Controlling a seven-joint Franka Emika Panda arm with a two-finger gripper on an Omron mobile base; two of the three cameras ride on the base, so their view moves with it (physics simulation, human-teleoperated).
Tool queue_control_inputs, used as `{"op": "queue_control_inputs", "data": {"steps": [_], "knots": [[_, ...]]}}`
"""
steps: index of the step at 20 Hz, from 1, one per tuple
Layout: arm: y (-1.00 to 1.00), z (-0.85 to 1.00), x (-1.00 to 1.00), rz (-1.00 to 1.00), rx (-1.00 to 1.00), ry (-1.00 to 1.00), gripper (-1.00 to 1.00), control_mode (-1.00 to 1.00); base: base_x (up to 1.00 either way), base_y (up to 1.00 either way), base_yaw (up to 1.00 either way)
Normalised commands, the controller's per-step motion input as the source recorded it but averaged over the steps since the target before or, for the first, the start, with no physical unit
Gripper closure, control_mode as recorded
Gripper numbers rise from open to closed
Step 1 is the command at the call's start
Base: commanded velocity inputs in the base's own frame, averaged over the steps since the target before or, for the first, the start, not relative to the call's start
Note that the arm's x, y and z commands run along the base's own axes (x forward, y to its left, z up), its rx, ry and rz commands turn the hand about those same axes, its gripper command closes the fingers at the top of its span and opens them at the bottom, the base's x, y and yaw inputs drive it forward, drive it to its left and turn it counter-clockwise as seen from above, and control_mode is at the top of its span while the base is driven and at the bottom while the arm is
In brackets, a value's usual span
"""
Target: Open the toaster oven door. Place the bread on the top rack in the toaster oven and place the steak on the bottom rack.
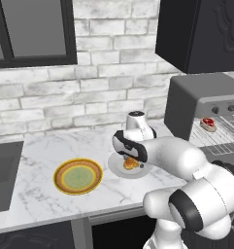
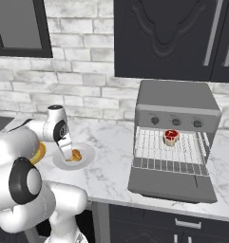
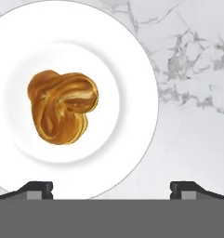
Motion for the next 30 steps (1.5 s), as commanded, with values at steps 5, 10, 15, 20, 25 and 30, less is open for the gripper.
{"op": "queue_control_inputs", "data": {"steps": [5, 10, 15, 20, 25, 30], "knots": [[0.0, -0.16, 0.21, 0.0, 0.0, 0.0, -1.0, -1.0, 0.0, 0.0, 0.0], [0.01, -0.21, 0.23, 0.0, 0.0, 0.0, -1.0, -1.0, 0.0, 0.0, 0.0], [0.06, -0.19, 0.29, 0.0, 0.0, 0.0, -1.0, -1.0, 0.0, 0.0, 0.0], [0.02, -0.23, 0.28, 0.0, 0.0, 0.03, -1.0, -1.0, 0.0, 0.0, 0.0], [0.02, -0.18, 0.23, 0.0, 0.0, 0.0, -1.0, -1.0, 0.0, 0.0, 0.0], [0.01, -0.12, 0.07, 0.0, 0.0, 0.0, -1.0, -1.0, 0.0, 0.0, 0.0]]}}
